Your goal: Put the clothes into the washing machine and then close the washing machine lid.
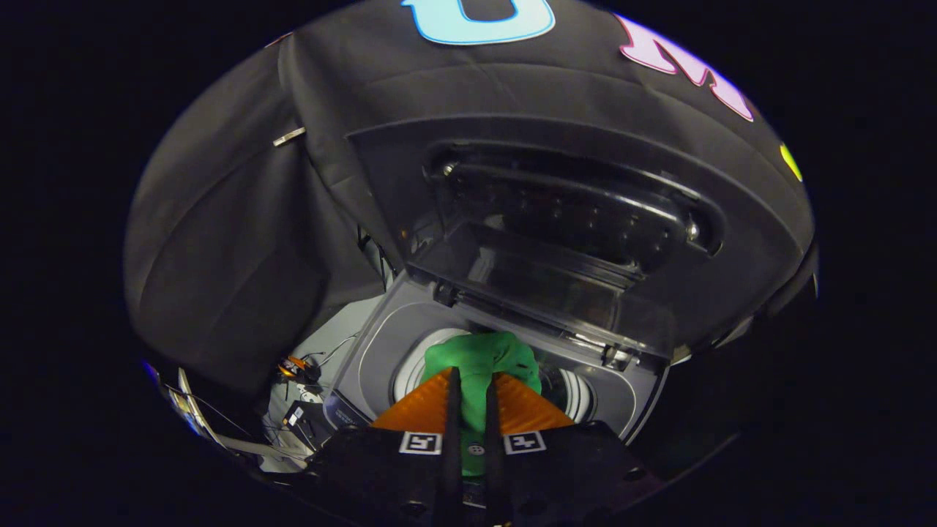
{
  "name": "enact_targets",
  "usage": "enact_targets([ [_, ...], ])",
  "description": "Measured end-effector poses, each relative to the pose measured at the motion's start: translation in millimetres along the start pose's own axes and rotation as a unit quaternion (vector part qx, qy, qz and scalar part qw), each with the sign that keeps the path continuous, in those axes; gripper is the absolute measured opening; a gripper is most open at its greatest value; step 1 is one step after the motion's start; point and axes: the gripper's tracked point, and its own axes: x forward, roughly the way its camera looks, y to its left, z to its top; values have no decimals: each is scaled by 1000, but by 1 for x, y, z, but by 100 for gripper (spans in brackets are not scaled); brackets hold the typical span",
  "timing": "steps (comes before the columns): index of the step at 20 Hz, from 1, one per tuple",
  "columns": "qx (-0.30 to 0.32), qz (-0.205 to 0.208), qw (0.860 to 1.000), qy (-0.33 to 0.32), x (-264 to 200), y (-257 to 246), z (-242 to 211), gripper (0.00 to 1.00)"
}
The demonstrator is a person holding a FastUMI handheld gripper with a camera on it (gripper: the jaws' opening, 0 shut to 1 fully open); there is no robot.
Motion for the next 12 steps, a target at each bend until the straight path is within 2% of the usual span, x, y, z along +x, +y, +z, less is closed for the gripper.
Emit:
enact_targets([
  [5, -1, 7, 1000, -22, -5, -1, 11, 99],
  [12, -29, 54, 993, -97, -27, 27, 42, 99],
])
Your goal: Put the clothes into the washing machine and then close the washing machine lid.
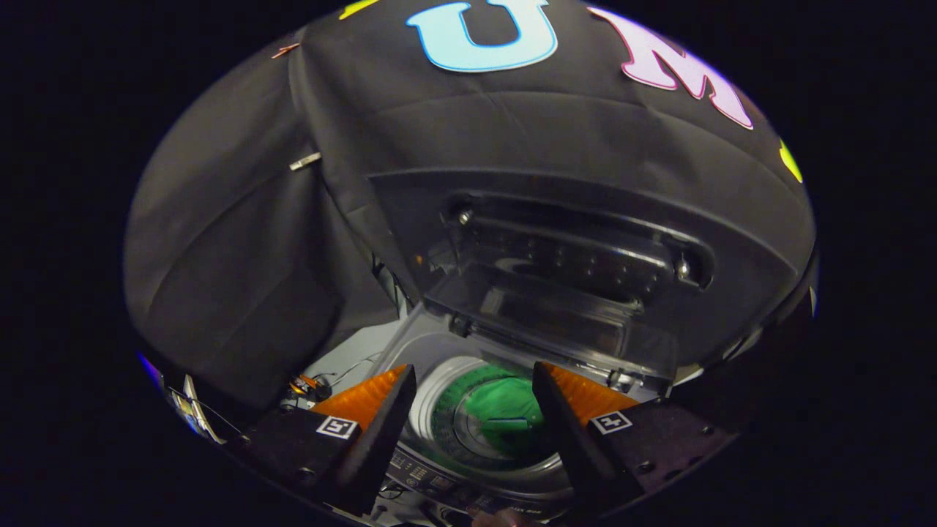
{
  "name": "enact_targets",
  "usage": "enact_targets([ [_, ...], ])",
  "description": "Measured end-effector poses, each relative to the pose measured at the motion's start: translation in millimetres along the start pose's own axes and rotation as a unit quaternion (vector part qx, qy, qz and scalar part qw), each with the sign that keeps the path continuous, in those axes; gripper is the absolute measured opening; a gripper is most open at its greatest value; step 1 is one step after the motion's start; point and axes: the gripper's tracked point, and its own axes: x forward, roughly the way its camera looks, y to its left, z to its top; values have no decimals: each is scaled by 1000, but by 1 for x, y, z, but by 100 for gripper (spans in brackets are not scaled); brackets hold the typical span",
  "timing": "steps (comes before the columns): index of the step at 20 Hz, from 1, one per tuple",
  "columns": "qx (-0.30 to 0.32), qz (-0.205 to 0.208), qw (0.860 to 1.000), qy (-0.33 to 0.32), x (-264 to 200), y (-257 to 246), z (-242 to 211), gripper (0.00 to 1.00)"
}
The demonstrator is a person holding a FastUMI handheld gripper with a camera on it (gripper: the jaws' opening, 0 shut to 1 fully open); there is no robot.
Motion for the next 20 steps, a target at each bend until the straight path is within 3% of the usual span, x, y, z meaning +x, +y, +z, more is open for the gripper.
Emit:
enact_targets([
  [5, -39, 37, 990, -134, -23, 23, 54, 99],
  [10, -34, 38, 957, -285, -60, 22, 117, 99],
  [14, 5, -14, 930, -366, -85, -15, 151, 99],
  [20, 41, -137, 917, -372, -89, -92, 162, 99],
])
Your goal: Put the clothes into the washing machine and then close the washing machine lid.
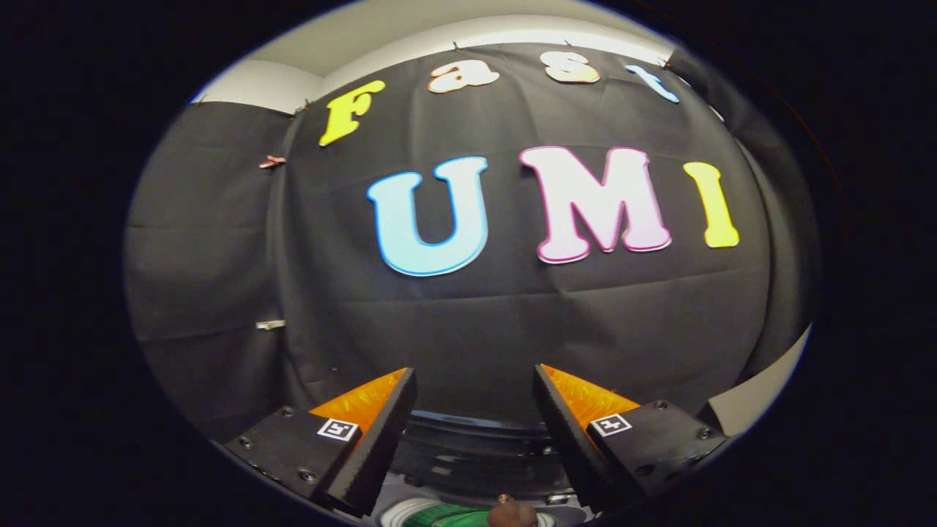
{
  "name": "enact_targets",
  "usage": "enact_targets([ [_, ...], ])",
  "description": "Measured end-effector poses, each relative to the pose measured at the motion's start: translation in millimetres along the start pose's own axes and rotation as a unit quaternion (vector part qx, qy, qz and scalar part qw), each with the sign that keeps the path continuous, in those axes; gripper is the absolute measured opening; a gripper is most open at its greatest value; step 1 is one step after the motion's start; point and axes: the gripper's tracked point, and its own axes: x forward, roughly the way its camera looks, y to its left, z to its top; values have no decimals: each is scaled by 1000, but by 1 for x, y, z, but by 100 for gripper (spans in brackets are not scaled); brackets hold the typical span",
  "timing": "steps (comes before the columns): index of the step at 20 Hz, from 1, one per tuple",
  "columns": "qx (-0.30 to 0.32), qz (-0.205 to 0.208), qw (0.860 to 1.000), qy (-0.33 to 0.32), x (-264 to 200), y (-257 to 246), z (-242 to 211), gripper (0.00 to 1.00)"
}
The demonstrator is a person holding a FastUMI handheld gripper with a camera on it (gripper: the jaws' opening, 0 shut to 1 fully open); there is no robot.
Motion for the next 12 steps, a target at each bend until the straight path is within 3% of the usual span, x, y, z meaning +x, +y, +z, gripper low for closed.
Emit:
enact_targets([
  [4, -16, -73, 997, 21, 12, -42, -15, 99],
  [12, -9, -107, 992, 68, 22, -62, -40, 99],
])
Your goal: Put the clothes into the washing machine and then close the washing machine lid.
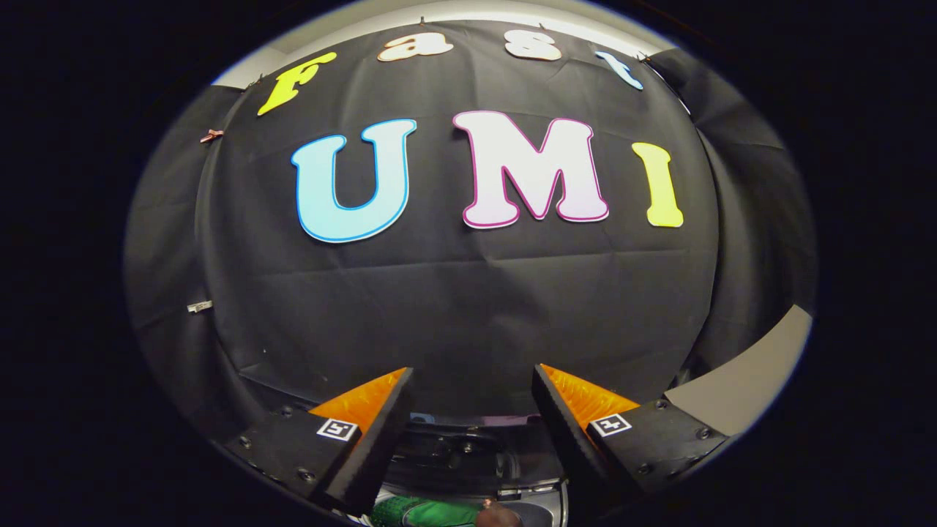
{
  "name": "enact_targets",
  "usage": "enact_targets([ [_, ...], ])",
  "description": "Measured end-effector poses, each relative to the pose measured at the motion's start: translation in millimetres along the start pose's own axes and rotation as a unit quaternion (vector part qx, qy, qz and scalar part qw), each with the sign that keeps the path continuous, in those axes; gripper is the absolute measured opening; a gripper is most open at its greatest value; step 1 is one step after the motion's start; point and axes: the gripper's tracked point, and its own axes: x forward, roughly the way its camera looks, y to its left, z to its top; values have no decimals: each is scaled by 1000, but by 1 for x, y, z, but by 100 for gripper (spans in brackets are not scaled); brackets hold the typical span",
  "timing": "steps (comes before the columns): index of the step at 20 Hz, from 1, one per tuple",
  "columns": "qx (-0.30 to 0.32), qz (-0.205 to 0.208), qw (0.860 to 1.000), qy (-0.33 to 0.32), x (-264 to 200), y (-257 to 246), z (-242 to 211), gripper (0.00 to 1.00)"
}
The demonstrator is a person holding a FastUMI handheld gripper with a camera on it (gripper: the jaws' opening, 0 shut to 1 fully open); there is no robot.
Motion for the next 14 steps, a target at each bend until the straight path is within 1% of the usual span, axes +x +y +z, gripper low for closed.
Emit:
enact_targets([
  [2, 3, -8, 1000, 21, 4, -5, -10, 99],
  [4, -3, -13, 1000, 14, 3, -7, -6, 99],
  [5, -4, -16, 1000, 19, 4, -7, -10, 98],
  [9, -24, -21, 999, 17, 4, -7, -9, 100],
  [14, -22, -20, 999, 29, -2, -6, -12, 100],
])
